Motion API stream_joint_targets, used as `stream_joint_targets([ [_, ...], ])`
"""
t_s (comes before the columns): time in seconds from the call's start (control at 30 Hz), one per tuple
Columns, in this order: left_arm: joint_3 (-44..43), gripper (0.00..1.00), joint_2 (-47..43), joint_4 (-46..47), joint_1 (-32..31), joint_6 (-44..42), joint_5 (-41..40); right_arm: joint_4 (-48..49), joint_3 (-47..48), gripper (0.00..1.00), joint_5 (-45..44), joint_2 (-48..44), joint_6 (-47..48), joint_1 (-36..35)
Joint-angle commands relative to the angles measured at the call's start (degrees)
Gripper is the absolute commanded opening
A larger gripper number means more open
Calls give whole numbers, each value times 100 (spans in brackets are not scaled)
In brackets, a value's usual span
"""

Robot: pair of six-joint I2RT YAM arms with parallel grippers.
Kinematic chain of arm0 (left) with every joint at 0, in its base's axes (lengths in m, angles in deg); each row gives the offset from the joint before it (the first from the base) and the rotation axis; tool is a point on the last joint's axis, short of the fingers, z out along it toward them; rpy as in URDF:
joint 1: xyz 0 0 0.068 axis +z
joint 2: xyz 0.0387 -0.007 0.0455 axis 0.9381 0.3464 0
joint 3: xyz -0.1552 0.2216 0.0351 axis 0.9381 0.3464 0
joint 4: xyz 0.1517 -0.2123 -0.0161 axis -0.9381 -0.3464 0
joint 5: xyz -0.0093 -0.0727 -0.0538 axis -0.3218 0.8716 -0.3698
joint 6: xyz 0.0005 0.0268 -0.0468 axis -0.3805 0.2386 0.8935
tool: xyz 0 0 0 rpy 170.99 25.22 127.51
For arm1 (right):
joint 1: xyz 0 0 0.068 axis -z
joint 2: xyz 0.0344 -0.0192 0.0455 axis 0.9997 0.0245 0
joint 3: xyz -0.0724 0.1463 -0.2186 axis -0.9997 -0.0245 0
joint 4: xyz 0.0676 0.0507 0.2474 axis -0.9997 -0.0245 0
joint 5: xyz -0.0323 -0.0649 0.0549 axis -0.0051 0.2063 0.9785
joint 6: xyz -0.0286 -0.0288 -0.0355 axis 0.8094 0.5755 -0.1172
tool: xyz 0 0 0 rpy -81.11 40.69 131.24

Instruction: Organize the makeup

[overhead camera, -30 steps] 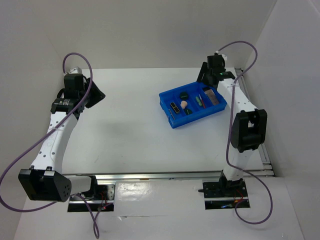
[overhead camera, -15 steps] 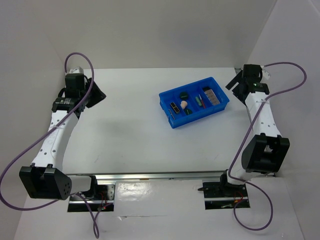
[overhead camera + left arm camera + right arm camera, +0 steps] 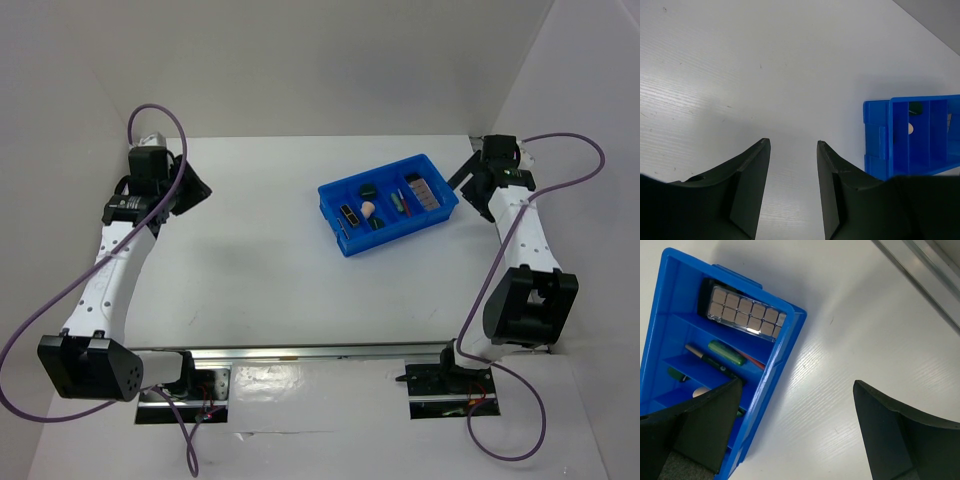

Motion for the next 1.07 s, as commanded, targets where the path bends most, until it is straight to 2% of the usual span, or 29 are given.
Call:
stream_joint_targets([
  [0.0, -277, 55, -45, 65, 34, -78, 16, 181, -82, 99, 80, -78, -13, 15],
  [1.03, -224, 55, -44, 118, -72, -78, 24, 401, -425, 99, 247, -430, 93, 15],
])
